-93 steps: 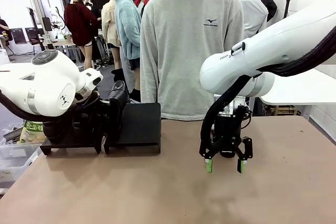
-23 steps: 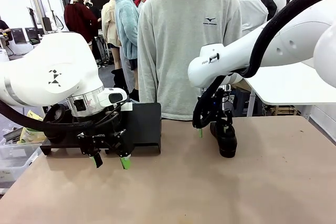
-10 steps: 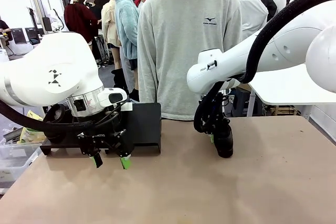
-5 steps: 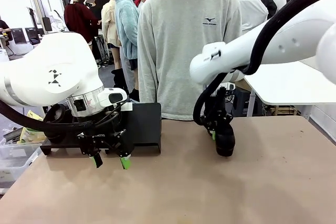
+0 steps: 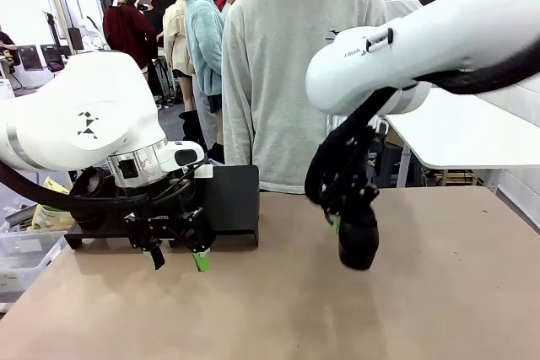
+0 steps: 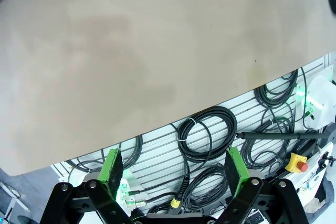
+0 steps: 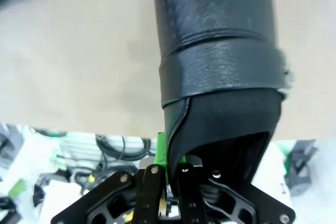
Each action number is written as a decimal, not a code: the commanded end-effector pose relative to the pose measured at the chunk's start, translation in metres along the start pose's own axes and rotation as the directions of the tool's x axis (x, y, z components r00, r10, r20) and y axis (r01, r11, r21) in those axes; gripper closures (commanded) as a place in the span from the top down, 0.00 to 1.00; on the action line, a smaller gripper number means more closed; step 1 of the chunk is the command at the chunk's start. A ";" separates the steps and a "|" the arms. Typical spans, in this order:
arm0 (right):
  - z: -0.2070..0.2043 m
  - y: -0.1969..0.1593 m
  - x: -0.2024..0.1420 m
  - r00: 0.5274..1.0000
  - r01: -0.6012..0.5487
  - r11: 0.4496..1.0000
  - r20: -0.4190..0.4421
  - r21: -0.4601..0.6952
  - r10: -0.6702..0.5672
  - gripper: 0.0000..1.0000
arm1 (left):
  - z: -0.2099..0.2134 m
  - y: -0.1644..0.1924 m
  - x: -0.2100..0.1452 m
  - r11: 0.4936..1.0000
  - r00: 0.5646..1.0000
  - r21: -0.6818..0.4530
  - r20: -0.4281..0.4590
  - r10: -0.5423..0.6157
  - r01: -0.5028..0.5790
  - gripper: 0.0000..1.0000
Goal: Organize the shoes by placing them on the stand.
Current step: Pick up one Shoe and place it in the middle of the table.
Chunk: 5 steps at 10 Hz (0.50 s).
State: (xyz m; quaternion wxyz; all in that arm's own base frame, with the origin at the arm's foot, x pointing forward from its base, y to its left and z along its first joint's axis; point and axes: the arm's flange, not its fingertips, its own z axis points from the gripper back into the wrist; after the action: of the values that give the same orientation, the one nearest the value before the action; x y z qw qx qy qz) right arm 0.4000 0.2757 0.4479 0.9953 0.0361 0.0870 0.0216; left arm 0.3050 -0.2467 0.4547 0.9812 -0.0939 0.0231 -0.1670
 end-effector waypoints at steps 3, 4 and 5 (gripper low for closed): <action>-0.041 0.055 -0.025 0.983 -0.179 0.981 0.045 0.077 0.176 0.00 | -0.001 0.002 -0.002 1.000 1.000 -0.015 -0.005 -0.004 0.004 1.00; -0.046 0.060 -0.025 0.987 -0.153 0.983 0.071 0.103 0.146 0.00 | -0.001 0.002 -0.002 1.000 1.000 -0.015 -0.005 -0.004 0.004 1.00; -0.056 0.064 -0.021 0.990 -0.135 0.985 0.048 0.107 0.130 0.00 | -0.001 0.002 -0.002 1.000 1.000 -0.015 -0.005 -0.004 0.004 1.00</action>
State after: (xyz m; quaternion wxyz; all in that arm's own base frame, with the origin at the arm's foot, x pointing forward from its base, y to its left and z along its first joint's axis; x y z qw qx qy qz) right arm 0.3614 0.3442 0.4081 0.9912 0.0743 0.0632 0.0901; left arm 0.3050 -0.2465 0.4547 0.9813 -0.0938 0.0230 -0.1668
